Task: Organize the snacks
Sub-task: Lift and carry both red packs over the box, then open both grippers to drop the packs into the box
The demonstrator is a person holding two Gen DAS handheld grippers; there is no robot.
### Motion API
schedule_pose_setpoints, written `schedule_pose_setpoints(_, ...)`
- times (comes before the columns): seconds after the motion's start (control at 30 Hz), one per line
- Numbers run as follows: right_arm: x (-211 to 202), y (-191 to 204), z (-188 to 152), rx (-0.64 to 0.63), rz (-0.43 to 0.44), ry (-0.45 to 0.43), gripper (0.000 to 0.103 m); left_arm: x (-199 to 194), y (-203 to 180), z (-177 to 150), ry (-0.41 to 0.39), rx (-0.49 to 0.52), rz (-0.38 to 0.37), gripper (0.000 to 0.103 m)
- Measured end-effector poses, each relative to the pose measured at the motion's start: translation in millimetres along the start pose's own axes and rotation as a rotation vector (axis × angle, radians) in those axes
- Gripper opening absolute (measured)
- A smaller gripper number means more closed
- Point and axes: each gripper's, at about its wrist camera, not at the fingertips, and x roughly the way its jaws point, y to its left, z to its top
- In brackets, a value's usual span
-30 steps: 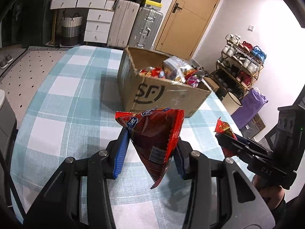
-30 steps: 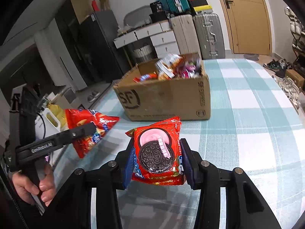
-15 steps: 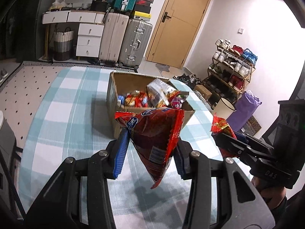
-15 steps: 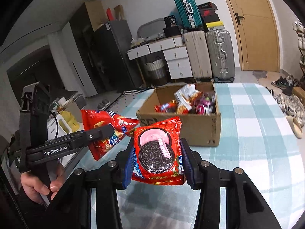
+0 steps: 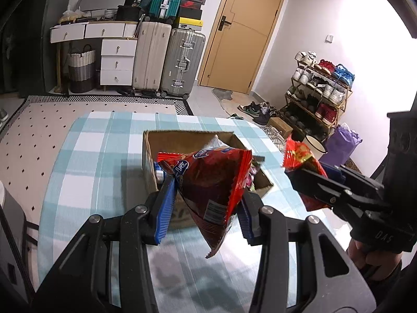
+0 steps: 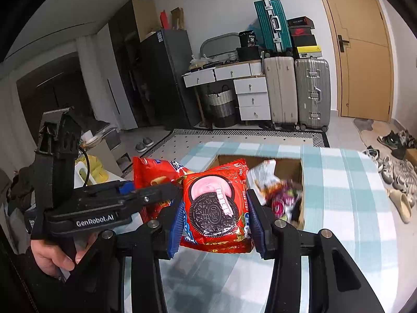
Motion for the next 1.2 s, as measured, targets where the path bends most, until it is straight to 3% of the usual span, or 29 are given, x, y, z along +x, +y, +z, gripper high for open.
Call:
schedule_pose_setpoints(0.43,63,-23,58,-0.023,-0.018,0.036,0.044,67,25,43,0.062,-0.007,0.011,0.041)
schedule_pose_setpoints(0.8,131,-55,67,-0.012,-0.032,0.099,0.044,120,48,41,0.115,-0.019,-0.005,0.041)
schedule_pose_setpoints(1.2,179,-66,57,-0.037,-0.051,0.173,0.045,145,59,37,0.151,-0.014,-0.029,0.041)
